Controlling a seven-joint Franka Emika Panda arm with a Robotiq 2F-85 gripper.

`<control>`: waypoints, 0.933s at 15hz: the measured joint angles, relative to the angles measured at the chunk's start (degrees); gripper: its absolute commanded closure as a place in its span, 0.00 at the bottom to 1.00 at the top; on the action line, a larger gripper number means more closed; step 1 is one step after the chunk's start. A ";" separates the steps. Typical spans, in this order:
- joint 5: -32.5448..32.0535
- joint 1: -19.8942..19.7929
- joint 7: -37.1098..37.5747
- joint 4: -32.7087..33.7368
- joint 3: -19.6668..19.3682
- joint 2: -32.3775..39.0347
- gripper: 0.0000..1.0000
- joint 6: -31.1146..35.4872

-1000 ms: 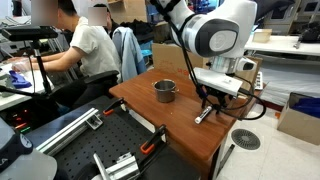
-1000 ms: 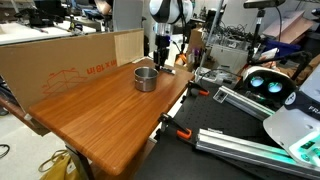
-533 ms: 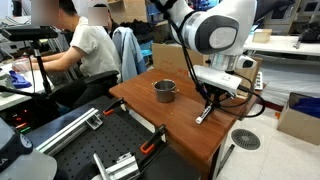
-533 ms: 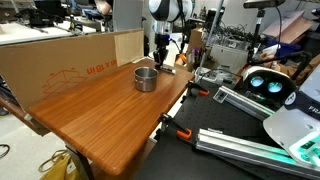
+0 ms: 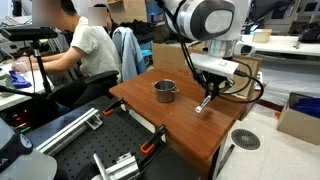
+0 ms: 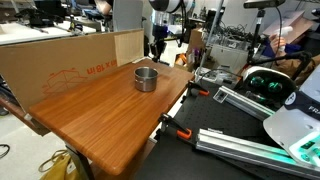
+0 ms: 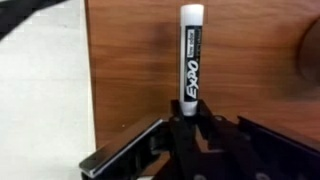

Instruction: Put the marker in the pot

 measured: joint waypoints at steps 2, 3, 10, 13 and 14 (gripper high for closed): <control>0.07 0.82 0.68 -2.03 0.55 -3.41 0.95 1.42; 0.07 1.64 1.19 -3.31 0.70 -5.17 0.95 2.79; -3.61 11.10 12.83 -13.26 0.13 -12.95 0.95 19.12; -8.24 15.67 20.47 -17.42 -2.82 -13.04 0.95 27.86; -10.02 17.76 23.31 -18.75 -4.90 -13.04 0.95 30.91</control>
